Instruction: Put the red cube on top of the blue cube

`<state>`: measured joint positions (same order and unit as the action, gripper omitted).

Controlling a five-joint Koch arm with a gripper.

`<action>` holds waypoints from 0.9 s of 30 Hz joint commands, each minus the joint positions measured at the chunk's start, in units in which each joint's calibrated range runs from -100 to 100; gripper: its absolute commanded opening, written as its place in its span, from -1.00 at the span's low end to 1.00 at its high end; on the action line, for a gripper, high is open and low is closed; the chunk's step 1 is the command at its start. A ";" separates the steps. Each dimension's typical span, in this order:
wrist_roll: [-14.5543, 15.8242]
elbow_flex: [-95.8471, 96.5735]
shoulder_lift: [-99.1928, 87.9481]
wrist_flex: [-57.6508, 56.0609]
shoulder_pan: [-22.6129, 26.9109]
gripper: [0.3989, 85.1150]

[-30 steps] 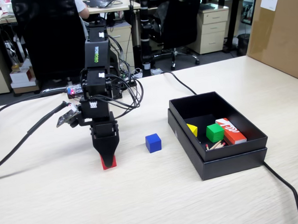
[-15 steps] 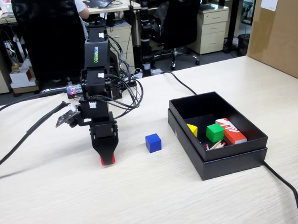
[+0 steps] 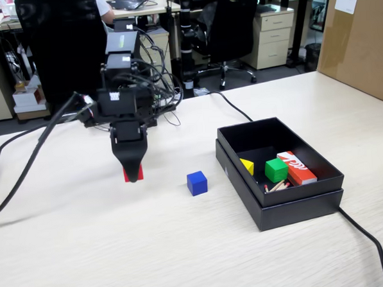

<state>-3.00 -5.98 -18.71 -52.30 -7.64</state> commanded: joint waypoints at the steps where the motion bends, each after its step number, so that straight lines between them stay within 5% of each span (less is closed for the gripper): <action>1: 0.63 -0.55 -10.84 -0.44 1.37 -0.92; 13: 6.69 4.53 -23.35 -0.44 9.91 -0.92; 27: 9.13 -4.45 -4.53 0.94 11.82 -0.92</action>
<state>6.23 -4.43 -23.62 -52.46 3.93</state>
